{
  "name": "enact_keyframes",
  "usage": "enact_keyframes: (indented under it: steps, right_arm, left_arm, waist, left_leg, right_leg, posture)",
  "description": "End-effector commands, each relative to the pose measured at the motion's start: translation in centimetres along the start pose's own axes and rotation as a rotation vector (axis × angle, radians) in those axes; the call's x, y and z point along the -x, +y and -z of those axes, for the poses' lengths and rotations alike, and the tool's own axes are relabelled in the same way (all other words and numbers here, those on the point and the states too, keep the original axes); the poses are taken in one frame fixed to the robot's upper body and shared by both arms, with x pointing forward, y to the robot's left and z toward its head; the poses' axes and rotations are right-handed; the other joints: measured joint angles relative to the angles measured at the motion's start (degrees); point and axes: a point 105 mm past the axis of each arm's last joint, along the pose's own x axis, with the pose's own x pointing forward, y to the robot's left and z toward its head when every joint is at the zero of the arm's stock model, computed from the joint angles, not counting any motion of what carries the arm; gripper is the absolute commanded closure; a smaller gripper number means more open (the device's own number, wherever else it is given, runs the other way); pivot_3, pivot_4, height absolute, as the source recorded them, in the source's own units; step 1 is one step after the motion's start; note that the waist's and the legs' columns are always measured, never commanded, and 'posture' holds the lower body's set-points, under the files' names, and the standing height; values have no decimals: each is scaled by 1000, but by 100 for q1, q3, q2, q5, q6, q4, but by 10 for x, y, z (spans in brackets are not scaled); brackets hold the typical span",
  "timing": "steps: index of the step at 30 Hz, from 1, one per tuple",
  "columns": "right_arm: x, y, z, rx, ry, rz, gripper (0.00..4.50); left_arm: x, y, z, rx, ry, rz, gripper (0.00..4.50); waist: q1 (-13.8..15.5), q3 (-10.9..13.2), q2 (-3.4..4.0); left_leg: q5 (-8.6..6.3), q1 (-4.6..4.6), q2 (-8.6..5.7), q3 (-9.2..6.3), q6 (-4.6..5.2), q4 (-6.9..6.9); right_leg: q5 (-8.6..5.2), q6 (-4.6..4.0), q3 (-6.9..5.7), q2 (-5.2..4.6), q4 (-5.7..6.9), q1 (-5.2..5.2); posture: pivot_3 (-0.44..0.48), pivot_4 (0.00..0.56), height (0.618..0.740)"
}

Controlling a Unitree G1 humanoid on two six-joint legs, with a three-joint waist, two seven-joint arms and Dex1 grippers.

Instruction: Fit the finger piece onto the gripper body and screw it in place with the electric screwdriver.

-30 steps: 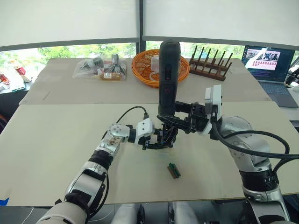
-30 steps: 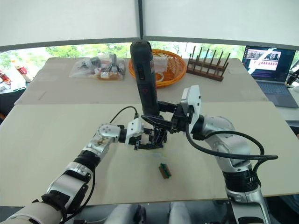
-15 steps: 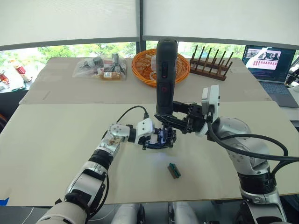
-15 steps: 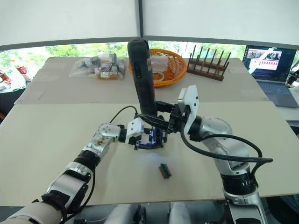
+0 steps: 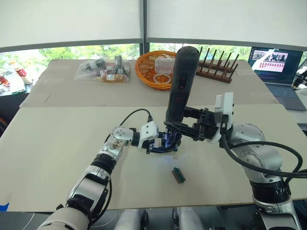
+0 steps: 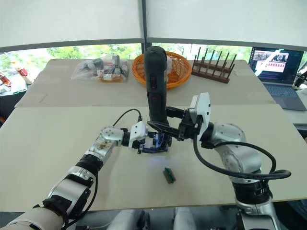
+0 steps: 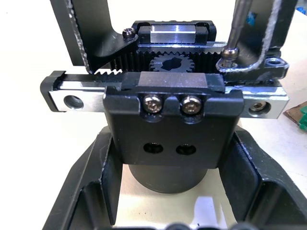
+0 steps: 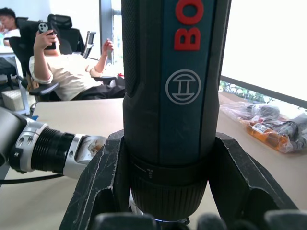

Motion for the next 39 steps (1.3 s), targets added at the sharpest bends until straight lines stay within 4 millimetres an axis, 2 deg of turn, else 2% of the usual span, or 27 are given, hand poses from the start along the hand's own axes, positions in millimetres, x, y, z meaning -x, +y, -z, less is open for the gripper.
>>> enact_keyframes:
  steps: [1, 4, 7, 15, 25, 32, 34, 39]
  right_arm:
    - [0, -3, 25, -139, 75, 23, 2609]
    - [-7, -3, 20, -144, 48, 18, 2609]
    - [-9, -1, 24, -141, 68, 10, 2609]
    - [4, -4, 47, -104, 177, 27, 2609]
    - [6, -8, 49, -43, 206, 10, 2609]
    - [3, -16, 20, -33, 153, 20, 2609]
    - [0, -15, 4, -16, 118, 2, 2609]
    - [-6, -10, -61, 83, -76, -47, 2609]
  left_arm:
    - [10, 10, -2, -26, 27, -44, 2203]
    - [10, 9, -2, -27, 25, -43, 2203]
    - [10, 9, -1, -28, 25, -45, 2203]
    - [11, 11, -2, -31, 26, -50, 2203]
    - [10, 12, -3, -32, 26, -56, 2203]
    - [10, 9, -1, -25, 25, -52, 2203]
    - [10, 9, 0, -23, 25, -51, 2203]
    - [9, 5, 5, -6, 36, -41, 2203]
  waist:
    - [0, 0, 0]
    - [0, 0, 0]
    - [0, 0, 0]
    - [0, 0, 0]
    - [0, 0, 0]
    - [1, 0, 0]
    - [1, 0, 0]
    - [3, 4, 0]
  left_leg:
    - [-1, 2, 1, 0, 1, 0]
    - [-1, 2, 2, 0, 0, 0]
    - [-2, -2, 2, -1, -1, -2]
    - [-5, 5, 2, 0, -5, -3]
    - [-5, 12, 3, -1, -4, -4]
    - [-7, 11, 4, -1, -7, -4]
    - [-8, 9, 5, -1, -8, -4]
    - [-4, -30, 4, -1, -11, -3]
  right_leg:
    - [0, 0, 0, -1, -1, 0]
    - [0, 0, 0, -3, 0, -1]
    - [0, 0, 1, -5, -1, -4]
    - [0, 0, 0, -4, -3, -4]
    - [0, 0, 0, -5, -3, -1]
    - [0, 0, 0, -8, -4, -2]
    - [0, -1, 0, -10, -4, -4]
    - [7, -7, 0, -12, -3, -20]
  posture:
    - [0, 150, 740]
    - [0, 150, 740]
    - [0, 150, 740]
    - [0, 150, 740]
    - [0, 150, 740]
    - [0, 150, 740]
    - [0, 150, 740]
    - [0, 150, 740]
